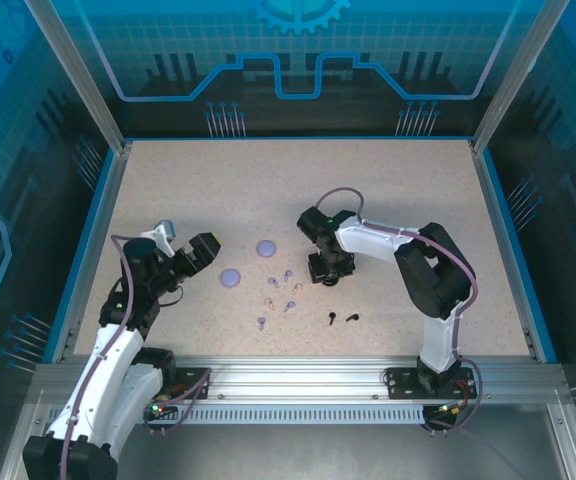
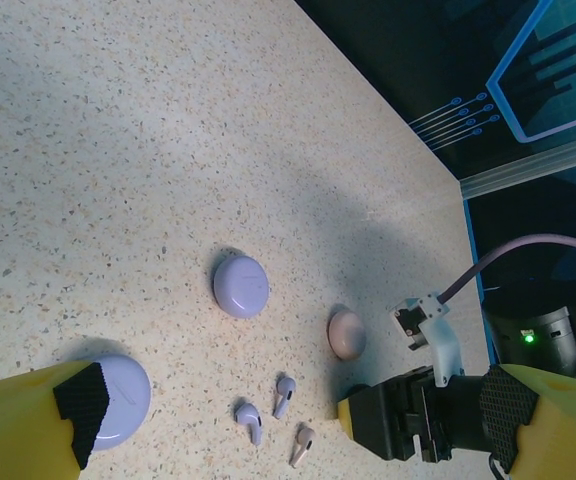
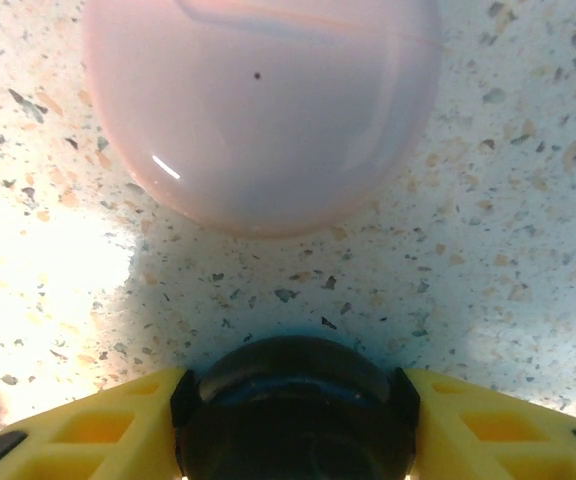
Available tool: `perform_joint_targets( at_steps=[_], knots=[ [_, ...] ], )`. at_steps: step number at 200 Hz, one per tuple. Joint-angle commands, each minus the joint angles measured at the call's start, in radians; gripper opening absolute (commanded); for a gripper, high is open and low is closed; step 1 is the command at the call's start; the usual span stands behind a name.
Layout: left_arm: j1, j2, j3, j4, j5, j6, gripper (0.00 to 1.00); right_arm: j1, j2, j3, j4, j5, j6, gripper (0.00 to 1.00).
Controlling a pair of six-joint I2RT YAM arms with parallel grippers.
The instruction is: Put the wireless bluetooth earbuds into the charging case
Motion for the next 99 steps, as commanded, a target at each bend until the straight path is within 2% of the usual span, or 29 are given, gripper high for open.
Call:
perform_joint_targets(
  at_steps=[1, 43, 99],
  knots=[
    [-0.005, -0.008, 0.035, -0.027, 0.001, 0.031, 0.99, 0.025, -0.009, 0.002, -0.036, 0.032, -0.042, 0.51],
    [-0.005, 0.008, 0.057, -0.046, 0.092, 0.022, 0.99, 0.034, -0.152, -0.037, 0.037, 0.067, -0.171, 0.5],
    [-0.029, 0.074, 0.086, -0.021, 0.278, -0.021, 0.97, 0.072, -0.403, -0.181, 0.286, -0.022, -0.462, 0.5]
  ],
)
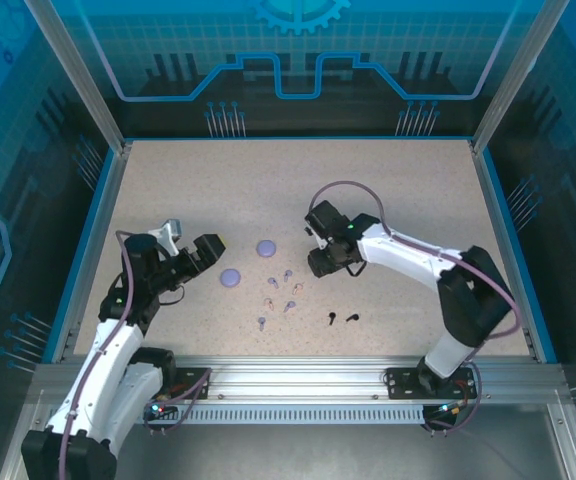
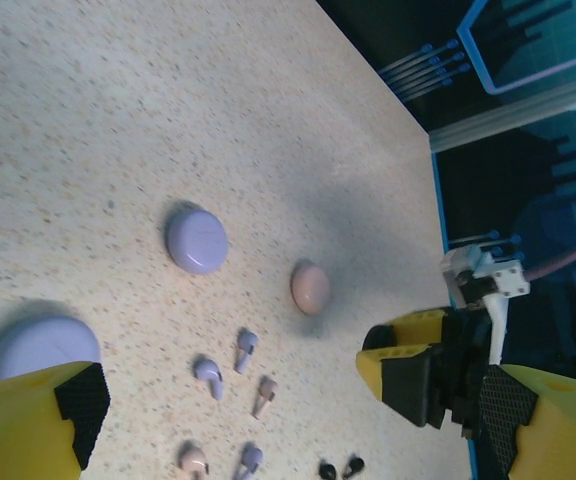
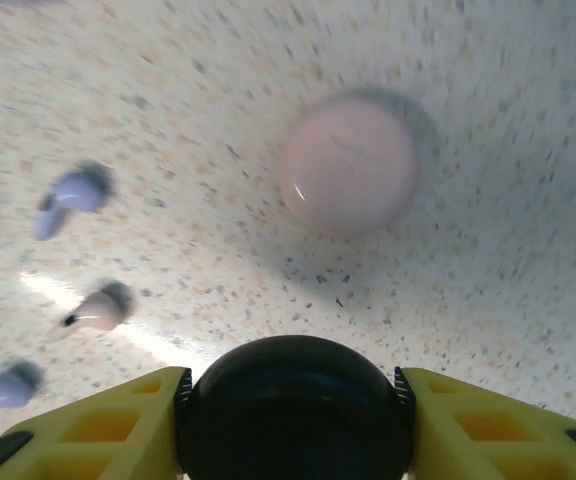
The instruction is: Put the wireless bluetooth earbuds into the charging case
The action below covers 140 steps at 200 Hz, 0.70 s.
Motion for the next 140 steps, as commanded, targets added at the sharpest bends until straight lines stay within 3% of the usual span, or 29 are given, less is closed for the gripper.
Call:
perform_joint_targets(
  at_steps=[1, 63, 140],
  knots=[
    [-0.022, 0.027, 0.048, 0.004, 0.129, -0.01, 0.97, 0.045, -0.107, -0.064, 0.149, -0.047, -0.191, 0.5],
    [-0.145, 0.145, 0.126, 0.012, 0.226, 0.016, 0.95, 0.163, -0.324, -0.201, 0.413, -0.062, -0.45, 0.5],
    [-0.314, 0.292, 0.178, 0.126, 0.237, 0.0, 0.91, 0.267, -0.358, -0.212, 0.438, -0.009, -0.561, 0.5]
  ],
)
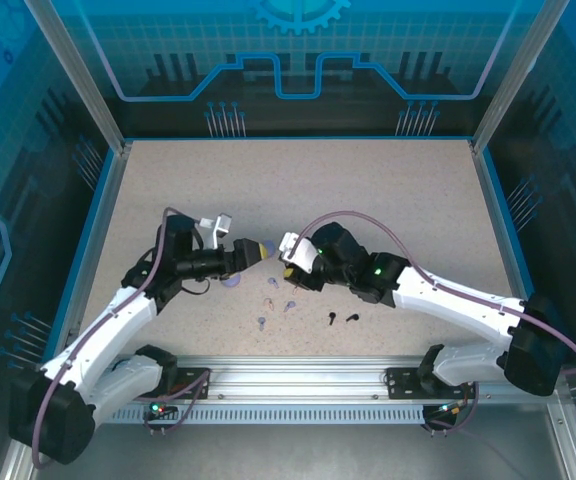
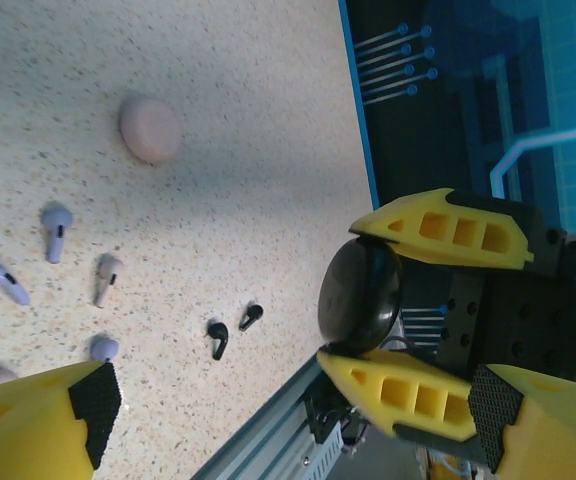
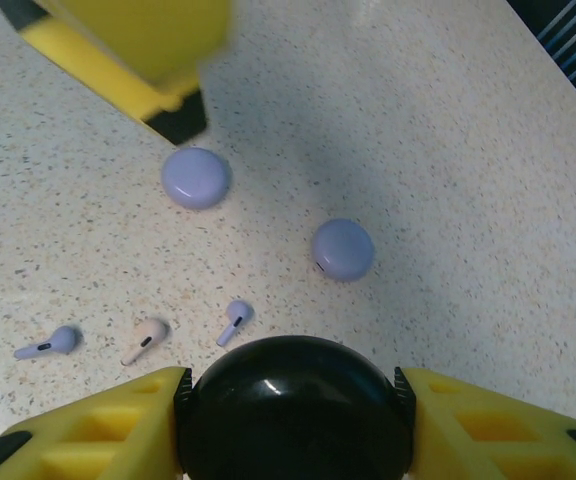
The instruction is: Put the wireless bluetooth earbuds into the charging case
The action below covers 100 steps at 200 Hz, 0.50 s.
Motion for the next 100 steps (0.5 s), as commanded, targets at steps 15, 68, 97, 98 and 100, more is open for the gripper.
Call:
perform_joint_targets(
  at_steps=[15, 68, 97, 98, 100],
  knots=[
    [-0.065, 0.053, 0.051, 0.072, 0.025, -0.001, 0.9, 0.034, -0.018, -0.009, 0.041, 0.022, -0.051, 0.5],
    [-0.118, 0.084, 0.065, 0.083, 0.034, 0.017, 0.83, 0.038, -0.012, 0.007, 0.038, 0.009, -0.038, 0.51],
    [-0.137, 0.101, 0.068, 0.084, 0.038, 0.032, 0.78, 0.037, -0.01, 0.01, 0.047, -0.003, -0.02, 0.51],
    [-0.138, 0.102, 0.068, 0.084, 0.039, 0.033, 0.78, 0.037, -0.01, 0.009, 0.048, -0.003, -0.019, 0.51],
    [-0.139, 0.103, 0.068, 0.084, 0.038, 0.033, 0.78, 0.037, -0.01, 0.009, 0.049, -0.005, -0.02, 0.51]
  ],
)
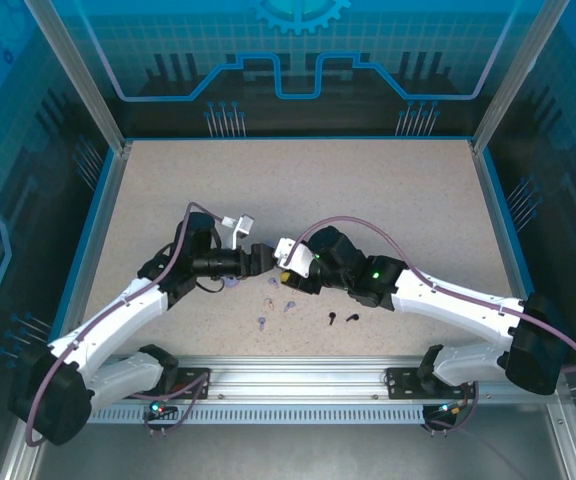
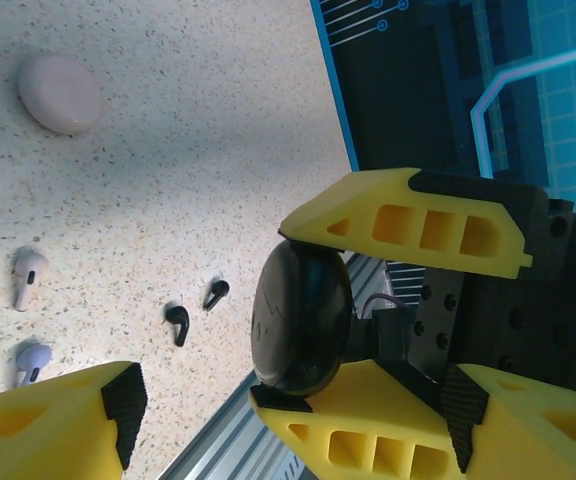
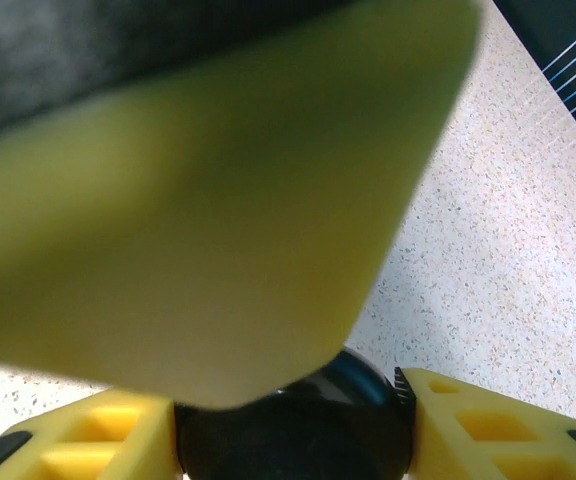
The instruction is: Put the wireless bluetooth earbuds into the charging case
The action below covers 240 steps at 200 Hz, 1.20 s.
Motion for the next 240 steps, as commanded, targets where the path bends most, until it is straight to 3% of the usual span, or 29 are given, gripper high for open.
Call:
perform_joint_targets(
  at_steps=[1, 70, 140, 192, 240],
  knots=[
    [-0.018, 0.018, 0.034, 0.01, 0.028, 0.028, 0.78, 0.012, -0.01, 0.009, 0.035, -0.018, 0.013, 0.51],
    [-0.059, 0.074, 0.034, 0.077, 0.045, 0.028, 0.65, 0.004, -0.003, 0.016, 0.046, -0.08, 0.041, 0.51],
    [-0.072, 0.065, 0.04, 0.087, 0.046, 0.043, 0.3, -0.026, 0.006, 0.036, -0.002, -0.111, 0.06, 0.54],
    [-0.073, -0.025, 0.021, 0.091, -0.041, 0.136, 0.19, -0.115, -0.086, 0.048, -0.147, -0.34, 0.102, 0.97],
    [-0.073, -0.137, -0.01, 0.171, -0.078, 0.342, 0.13, -0.289, -0.216, 0.051, -0.211, -0.742, 0.081, 1.0]
  ],
)
